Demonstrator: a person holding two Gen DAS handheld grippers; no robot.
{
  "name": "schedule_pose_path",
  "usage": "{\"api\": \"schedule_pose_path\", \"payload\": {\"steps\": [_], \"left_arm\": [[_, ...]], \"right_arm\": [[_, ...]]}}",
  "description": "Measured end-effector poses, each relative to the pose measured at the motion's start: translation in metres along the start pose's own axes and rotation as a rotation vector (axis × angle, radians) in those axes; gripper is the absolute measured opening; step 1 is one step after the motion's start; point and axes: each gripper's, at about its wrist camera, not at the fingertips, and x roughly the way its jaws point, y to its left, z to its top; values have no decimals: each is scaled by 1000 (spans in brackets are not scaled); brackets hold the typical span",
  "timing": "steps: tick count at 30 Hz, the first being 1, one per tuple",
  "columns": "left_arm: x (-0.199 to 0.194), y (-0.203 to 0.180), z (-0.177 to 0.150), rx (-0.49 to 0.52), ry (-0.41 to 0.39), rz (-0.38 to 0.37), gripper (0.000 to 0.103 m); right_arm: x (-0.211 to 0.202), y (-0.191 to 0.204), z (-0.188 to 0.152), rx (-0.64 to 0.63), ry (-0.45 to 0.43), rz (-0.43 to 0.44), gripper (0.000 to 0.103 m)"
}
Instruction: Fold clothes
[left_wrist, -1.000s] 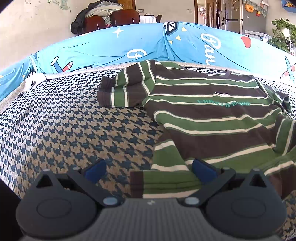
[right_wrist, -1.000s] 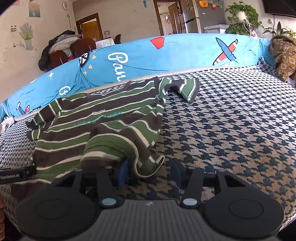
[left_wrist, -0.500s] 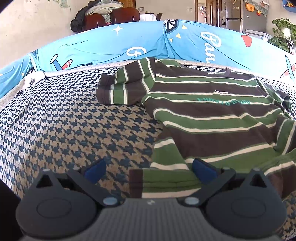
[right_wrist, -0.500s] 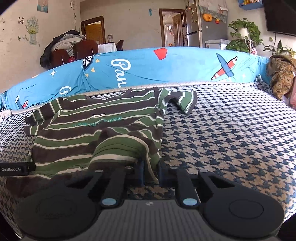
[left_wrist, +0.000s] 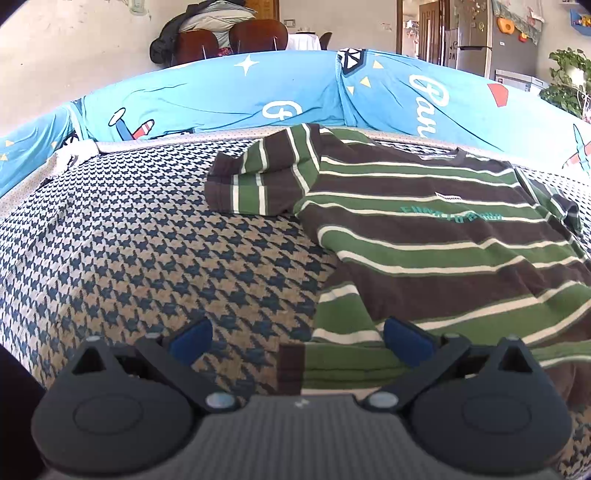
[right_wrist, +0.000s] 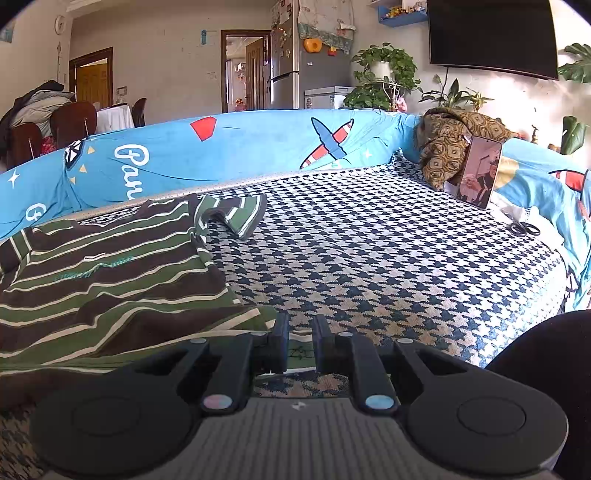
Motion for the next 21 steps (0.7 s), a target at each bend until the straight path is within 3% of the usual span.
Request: {"api": "schedule_pose_path", "payload": {"steps": [9, 16, 21], "left_arm": [[-3, 6, 3, -33, -12, 4, 103], [-1, 2, 2, -19, -7, -6, 103], [1, 1, 1, -16, 0, -4, 103]], "right_arm": [[0, -1, 1, 32, -5, 53, 17], [20, -8, -4, 115, 58, 102, 43], [34, -3, -9, 118, 103, 130, 47]]}}
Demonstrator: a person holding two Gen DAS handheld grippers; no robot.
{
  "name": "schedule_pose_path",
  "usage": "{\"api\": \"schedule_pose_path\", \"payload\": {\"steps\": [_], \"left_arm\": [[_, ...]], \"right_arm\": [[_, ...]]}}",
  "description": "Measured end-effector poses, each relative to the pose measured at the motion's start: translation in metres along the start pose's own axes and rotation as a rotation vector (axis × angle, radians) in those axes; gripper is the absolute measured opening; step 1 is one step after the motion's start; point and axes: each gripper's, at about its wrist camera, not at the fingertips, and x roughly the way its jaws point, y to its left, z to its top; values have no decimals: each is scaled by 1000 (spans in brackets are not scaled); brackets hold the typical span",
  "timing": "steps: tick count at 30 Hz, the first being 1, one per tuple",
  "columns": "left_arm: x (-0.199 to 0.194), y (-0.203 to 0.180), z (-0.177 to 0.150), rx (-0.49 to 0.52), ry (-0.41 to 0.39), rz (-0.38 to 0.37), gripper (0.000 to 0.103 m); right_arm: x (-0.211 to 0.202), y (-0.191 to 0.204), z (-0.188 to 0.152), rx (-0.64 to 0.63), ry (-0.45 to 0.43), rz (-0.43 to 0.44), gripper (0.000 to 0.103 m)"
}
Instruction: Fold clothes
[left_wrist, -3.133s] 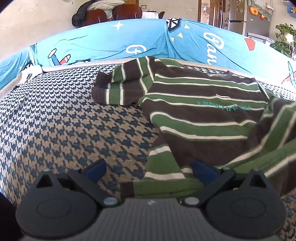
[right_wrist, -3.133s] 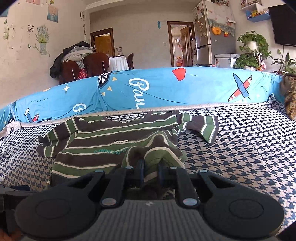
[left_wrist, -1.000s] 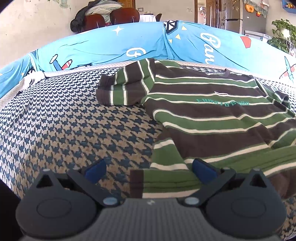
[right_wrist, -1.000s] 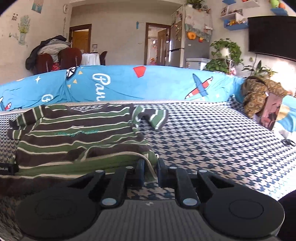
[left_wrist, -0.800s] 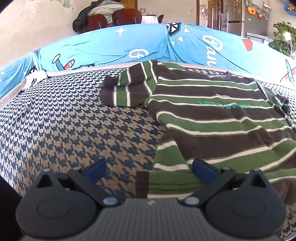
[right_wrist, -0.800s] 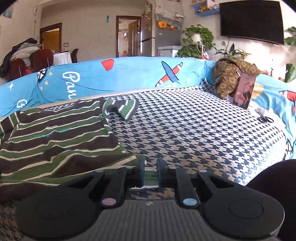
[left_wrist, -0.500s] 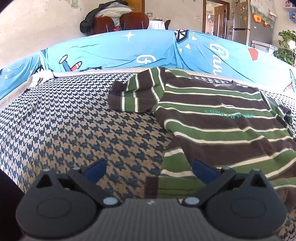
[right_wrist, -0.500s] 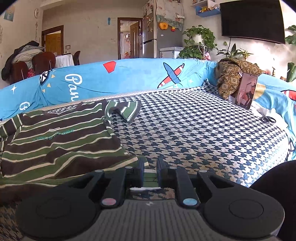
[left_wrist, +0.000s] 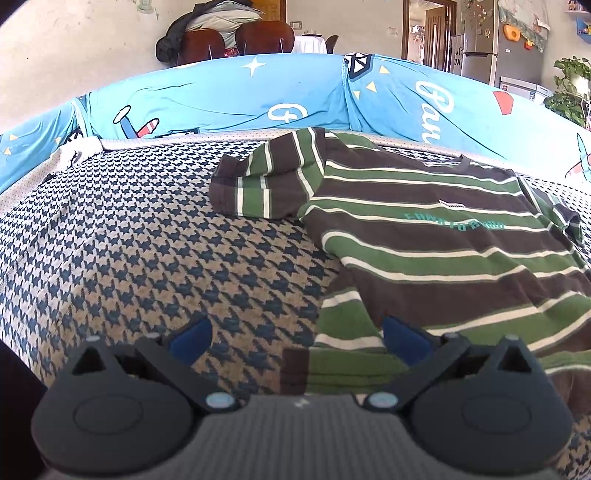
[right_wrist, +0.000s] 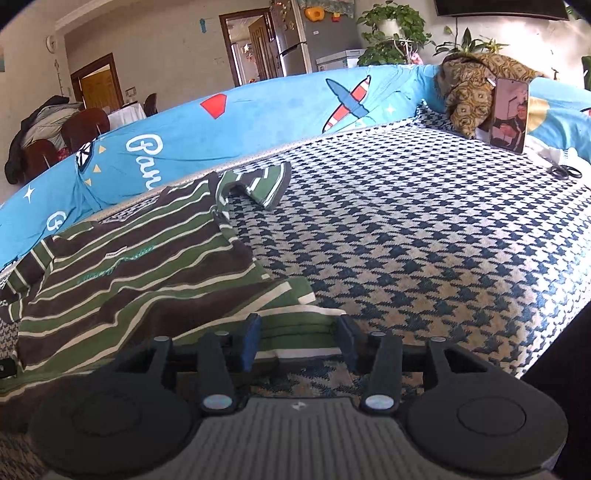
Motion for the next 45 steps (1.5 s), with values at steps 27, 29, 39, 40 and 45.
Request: {"api": "schedule_pose_path", "payload": {"steps": [27, 29, 39, 40, 45], "left_arm": [[-5, 7, 2, -21, -13, 13, 103], [-5, 8, 2, -24, -14, 18, 103], [-3, 23, 4, -102, -10, 95, 103], [-2, 25, 5, -108, -8, 99, 103], [2, 26, 5, -108, 13, 121, 103]], "right_arm": [[-60, 4, -10, -48, -31, -67, 8], [-61, 3, -10, -39, -31, -71, 8], [-69, 3, -8, -17, -50, -72, 9], [-68, 5, -8, -28, -47, -58, 9], [-62, 24, -8, -93, -19, 85, 10]]}}
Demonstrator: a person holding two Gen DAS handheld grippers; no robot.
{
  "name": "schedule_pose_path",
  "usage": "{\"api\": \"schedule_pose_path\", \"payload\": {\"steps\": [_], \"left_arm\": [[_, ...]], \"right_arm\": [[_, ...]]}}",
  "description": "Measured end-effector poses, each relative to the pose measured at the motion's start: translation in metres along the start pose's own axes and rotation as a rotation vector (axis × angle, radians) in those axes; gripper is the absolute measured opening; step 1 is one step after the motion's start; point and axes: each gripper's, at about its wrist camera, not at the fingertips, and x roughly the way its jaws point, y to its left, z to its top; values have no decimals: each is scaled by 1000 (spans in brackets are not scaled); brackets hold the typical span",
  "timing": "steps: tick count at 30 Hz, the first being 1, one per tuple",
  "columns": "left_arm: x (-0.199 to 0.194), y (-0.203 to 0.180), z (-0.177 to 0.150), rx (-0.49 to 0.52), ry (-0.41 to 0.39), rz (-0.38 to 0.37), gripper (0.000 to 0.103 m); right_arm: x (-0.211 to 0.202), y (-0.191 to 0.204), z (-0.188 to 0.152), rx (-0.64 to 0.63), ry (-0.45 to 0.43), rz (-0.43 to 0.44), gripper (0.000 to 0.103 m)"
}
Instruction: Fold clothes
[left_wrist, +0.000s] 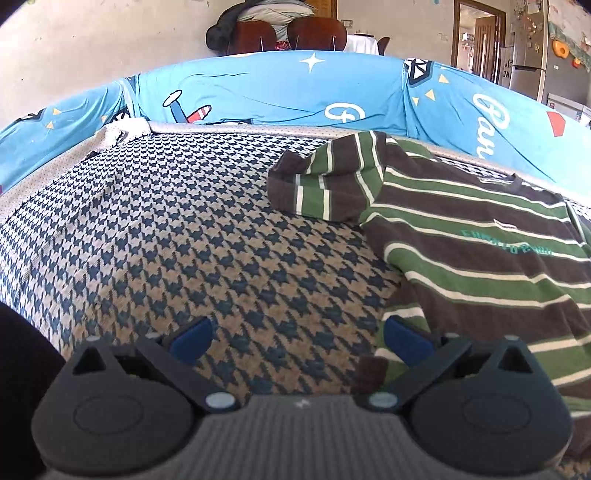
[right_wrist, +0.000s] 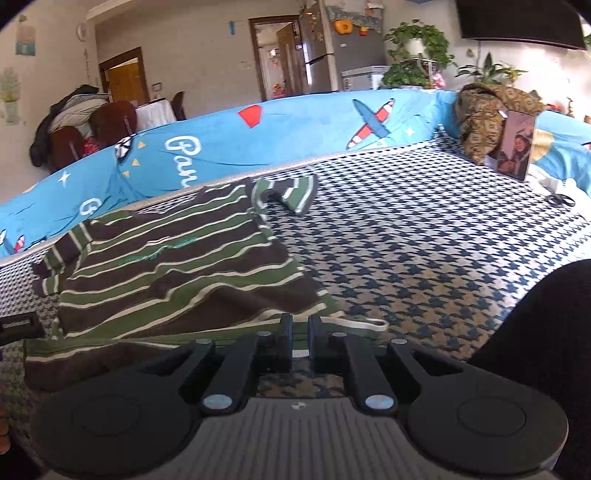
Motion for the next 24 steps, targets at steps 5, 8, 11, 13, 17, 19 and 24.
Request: {"api": "schedule_pose_path", "payload": {"steps": [5, 8, 11, 13, 17, 19, 24], "left_arm": [[2, 2, 8, -7, 31, -56, 103], [4, 3, 16, 8, 46, -72, 103], [2, 5, 28, 20, 45, -85, 103], [-1, 8, 37, 27, 39, -90, 103], [-8, 20, 57, 34, -1, -84, 103], [-9, 28, 64, 24, -12, -76, 103], [-9, 53, 67, -58, -18, -40, 103]], "right_arm": [[15, 23, -1, -53, 68, 130, 10], [21, 37, -1, -81, 101, 202, 11], [27, 51, -1, -102, 125, 264, 16], [30, 62, 0, -119, 133, 300, 16], [34, 87, 3, -165, 132, 381, 18], [36, 105, 3, -198, 136, 427, 22], [42, 151, 0, -308, 154, 540, 28]]}}
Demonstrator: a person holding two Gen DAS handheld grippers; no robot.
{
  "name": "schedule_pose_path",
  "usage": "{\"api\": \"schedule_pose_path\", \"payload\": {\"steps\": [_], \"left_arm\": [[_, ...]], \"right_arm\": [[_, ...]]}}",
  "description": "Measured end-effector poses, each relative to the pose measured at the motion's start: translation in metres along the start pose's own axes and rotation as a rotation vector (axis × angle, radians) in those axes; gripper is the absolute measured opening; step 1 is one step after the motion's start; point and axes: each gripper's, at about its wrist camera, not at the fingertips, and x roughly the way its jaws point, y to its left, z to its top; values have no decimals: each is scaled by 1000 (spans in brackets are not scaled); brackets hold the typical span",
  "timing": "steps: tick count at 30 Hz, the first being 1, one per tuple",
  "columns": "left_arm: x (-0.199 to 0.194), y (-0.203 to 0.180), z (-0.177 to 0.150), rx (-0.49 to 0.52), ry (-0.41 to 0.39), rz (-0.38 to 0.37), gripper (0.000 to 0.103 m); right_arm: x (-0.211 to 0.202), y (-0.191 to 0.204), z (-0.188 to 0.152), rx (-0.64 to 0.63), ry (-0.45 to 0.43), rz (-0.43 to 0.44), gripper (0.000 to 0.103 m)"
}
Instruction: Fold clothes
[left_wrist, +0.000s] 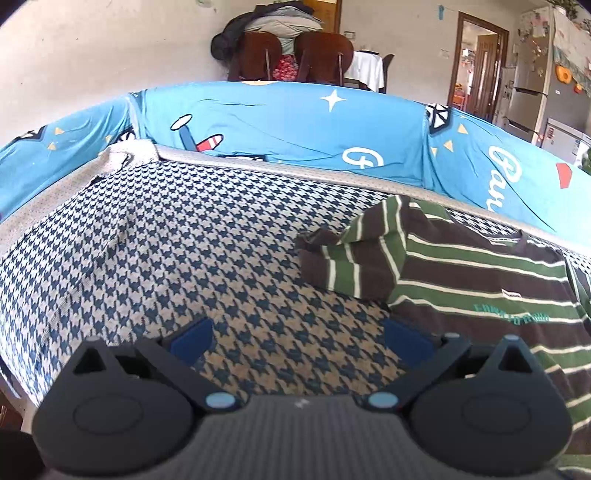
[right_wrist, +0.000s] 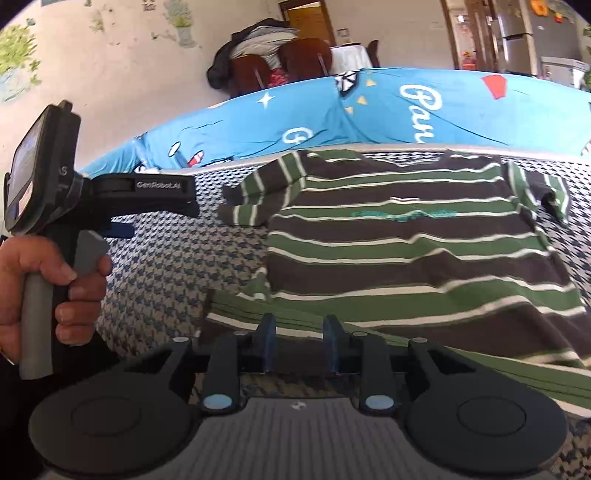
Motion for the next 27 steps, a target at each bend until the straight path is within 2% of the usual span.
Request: {"api": "schedule_pose_path", "payload": {"steps": [3, 7, 10, 16, 19, 22, 24, 25, 26, 27], "left_arm": [[1, 10, -2, -38, 16, 2, 103], [0, 17, -2, -68, 19, 1, 103], [-2, 21, -1, -87, 14, -6, 103], [-4, 22, -2, -95, 10, -1, 103], [-4, 22, -3, -94, 11, 0, 103], [-4, 20, -5, -91, 10, 1, 103], [-5, 19, -6, -88, 9, 2, 103], [-5, 19, -6, -86, 8, 2, 103], [-5, 18, -6, -85, 7, 3, 103], [-5, 18, -6, -84, 6, 3, 103]], "right_arm": [[16, 21, 3, -70, 20, 48, 31], [33, 42, 6, -161, 41, 69, 41], [48, 54, 7, -207, 71, 75, 43], [73, 71, -3, -296, 139, 63, 57], [79, 75, -10, -361, 144, 32, 58], [82, 77, -16, -407, 130, 10, 57], [81, 76, -17, -413, 114, 0, 51], [81, 76, -17, -414, 105, -5, 43], [80, 74, -17, -405, 99, -5, 30], [79, 72, -16, -391, 94, -2, 25]]}}
